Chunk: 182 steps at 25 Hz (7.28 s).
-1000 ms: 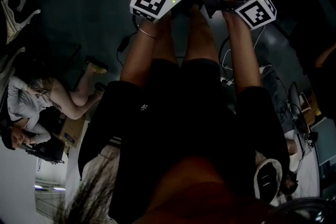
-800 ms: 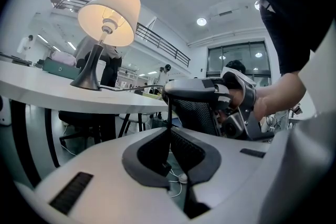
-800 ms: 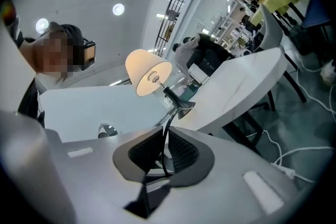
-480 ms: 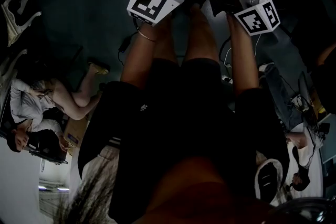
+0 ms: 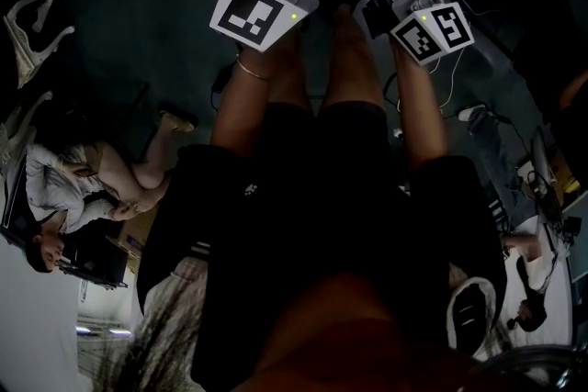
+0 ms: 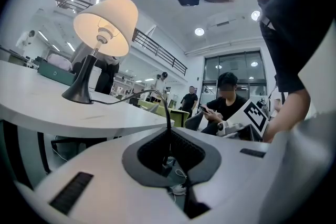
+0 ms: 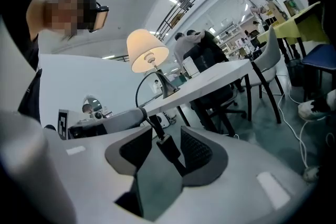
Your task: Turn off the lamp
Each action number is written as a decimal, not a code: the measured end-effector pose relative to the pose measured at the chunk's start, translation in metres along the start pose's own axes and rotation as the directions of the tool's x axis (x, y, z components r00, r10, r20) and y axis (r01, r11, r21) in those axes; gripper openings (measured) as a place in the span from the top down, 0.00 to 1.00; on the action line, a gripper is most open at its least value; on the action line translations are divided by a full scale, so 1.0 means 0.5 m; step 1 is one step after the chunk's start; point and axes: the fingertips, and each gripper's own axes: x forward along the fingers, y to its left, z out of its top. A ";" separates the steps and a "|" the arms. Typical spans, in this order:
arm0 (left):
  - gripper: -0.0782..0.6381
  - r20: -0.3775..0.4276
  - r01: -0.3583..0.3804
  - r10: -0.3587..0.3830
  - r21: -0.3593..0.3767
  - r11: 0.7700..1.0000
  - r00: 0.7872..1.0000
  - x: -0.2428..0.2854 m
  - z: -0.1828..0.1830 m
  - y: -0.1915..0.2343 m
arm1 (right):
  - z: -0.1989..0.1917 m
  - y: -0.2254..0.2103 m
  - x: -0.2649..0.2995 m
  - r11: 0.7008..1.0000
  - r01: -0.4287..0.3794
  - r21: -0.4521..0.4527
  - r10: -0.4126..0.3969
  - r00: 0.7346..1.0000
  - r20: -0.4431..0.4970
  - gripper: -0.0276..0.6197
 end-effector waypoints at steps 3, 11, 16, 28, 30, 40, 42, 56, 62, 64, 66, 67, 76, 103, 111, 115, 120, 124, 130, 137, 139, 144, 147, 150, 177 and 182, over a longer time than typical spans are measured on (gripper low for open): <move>0.86 -0.002 0.008 -0.008 0.004 1.000 1.000 0.000 0.006 -0.001 | -0.014 0.008 0.013 1.000 -0.002 0.000 0.002 1.000 -0.015 0.72; 0.86 0.003 0.013 -0.013 -0.001 1.000 1.000 0.006 0.012 -0.007 | -0.029 0.015 0.040 1.000 -0.007 0.020 0.008 1.000 -0.027 0.72; 0.86 0.026 0.027 -0.026 -0.019 0.999 0.999 0.010 0.024 -0.021 | -0.024 0.011 0.041 0.998 0.015 0.058 -0.015 1.000 0.002 0.73; 0.86 0.028 0.034 -0.034 -0.010 0.999 0.999 0.005 0.026 -0.016 | -0.018 0.012 0.040 0.992 -0.005 0.128 0.002 1.000 0.026 0.86; 0.86 0.029 0.038 -0.037 -0.013 0.999 0.999 0.004 0.024 -0.014 | -0.021 0.012 0.041 0.990 -0.007 0.143 0.004 1.000 0.023 0.86; 0.86 -0.015 0.066 -0.066 0.003 0.998 0.998 -0.001 -0.003 -0.015 | -0.011 0.007 0.039 0.977 -0.024 0.213 0.014 0.999 0.050 0.86; 0.86 -0.026 0.061 -0.061 -0.007 0.998 0.998 -0.005 -0.013 -0.011 | -0.007 0.007 0.036 0.976 -0.027 0.215 0.016 0.998 0.053 0.86; 0.86 -0.082 0.031 -0.036 -0.060 0.998 0.996 -0.025 -0.097 0.007 | 0.015 -0.009 0.003 0.958 -0.040 0.283 0.009 0.994 0.110 0.86; 0.86 -0.147 0.077 -0.076 0.006 0.997 0.986 -0.028 -0.138 0.003 | 0.020 -0.015 -0.005 0.947 -0.051 0.318 0.007 0.990 0.141 0.86; 0.85 -0.164 0.093 -0.089 0.020 0.995 0.982 -0.027 -0.150 0.003 | 0.021 -0.017 -0.007 0.944 -0.055 0.324 0.007 0.989 0.147 0.86; 0.83 -0.169 0.103 -0.098 0.023 0.994 0.981 -0.024 -0.155 0.005 | 0.026 -0.017 -0.009 0.940 -0.065 0.334 0.010 0.987 0.161 0.86; 0.82 -0.172 0.112 -0.106 0.025 0.993 0.979 -0.021 -0.156 0.004 | 0.028 -0.018 -0.011 0.937 -0.070 0.342 0.012 0.986 0.169 0.86; 0.81 -0.175 0.141 -0.136 0.012 0.990 0.975 0.000 -0.168 -0.009 | 0.032 -0.015 -0.015 0.915 -0.104 0.389 0.023 0.978 0.207 0.86; 0.87 -0.179 0.100 -0.097 0.003 0.995 0.979 -0.007 -0.170 -0.016 | 0.019 -0.004 -0.009 0.968 -0.070 0.240 0.035 0.988 0.149 0.84; 0.87 -0.181 0.113 -0.111 0.001 0.994 0.977 -0.005 -0.167 -0.020 | 0.019 -0.007 -0.006 0.959 -0.084 0.271 0.042 0.986 0.160 0.83; 0.87 -0.183 0.113 -0.111 -0.002 0.994 0.977 -0.004 -0.168 -0.019 | 0.019 -0.006 -0.005 0.955 -0.095 0.280 0.050 0.985 0.164 0.84; 0.87 -0.189 0.111 -0.110 -0.005 0.994 0.976 0.023 -0.172 -0.007 | 0.030 -0.031 0.004 0.952 -0.105 0.286 0.059 0.985 0.164 0.84; 0.87 -0.193 0.111 -0.111 -0.007 0.994 0.975 0.022 -0.171 -0.007 | 0.030 -0.030 0.004 0.949 -0.110 0.294 0.063 0.984 0.165 0.84; 0.87 -0.198 0.116 -0.116 -0.010 0.993 0.973 -0.001 -0.180 -0.022 | 0.011 -0.011 -0.008 0.947 -0.107 0.303 0.058 0.984 0.166 0.84; 0.87 -0.200 0.113 -0.113 -0.012 0.994 0.973 -0.001 -0.184 -0.020 | 0.010 -0.012 -0.006 0.946 -0.110 0.306 0.059 0.984 0.170 0.85; 0.87 -0.202 0.114 -0.115 -0.014 0.993 0.973 -0.001 -0.186 -0.023 | 0.007 -0.013 -0.009 0.945 -0.105 0.310 0.053 0.984 0.171 0.85; 0.87 -0.203 0.112 -0.113 -0.016 0.994 0.973 -0.001 -0.188 -0.021 | 0.006 -0.016 -0.008 0.944 -0.102 0.314 0.052 0.985 0.166 0.85; 0.87 -0.205 0.109 -0.110 -0.016 0.994 0.973 -0.003 -0.188 -0.020 | 0.006 -0.015 -0.006 0.942 -0.103 0.319 0.051 0.985 0.167 0.85; 0.87 -0.205 0.111 -0.112 -0.020 0.994 0.972 -0.002 -0.189 -0.021 | 0.005 -0.016 -0.009 0.941 -0.097 0.323 0.045 0.985 0.166 0.85; 0.87 -0.211 0.101 -0.109 -0.050 0.994 0.971 0.003 -0.204 -0.021 | -0.007 -0.028 -0.009 0.938 -0.072 0.339 0.024 0.989 0.144 0.85; 0.87 -0.216 0.102 -0.112 -0.057 0.993 0.970 0.005 -0.214 -0.021 | -0.014 -0.033 -0.010 0.939 -0.068 0.337 0.022 0.990 0.140 0.85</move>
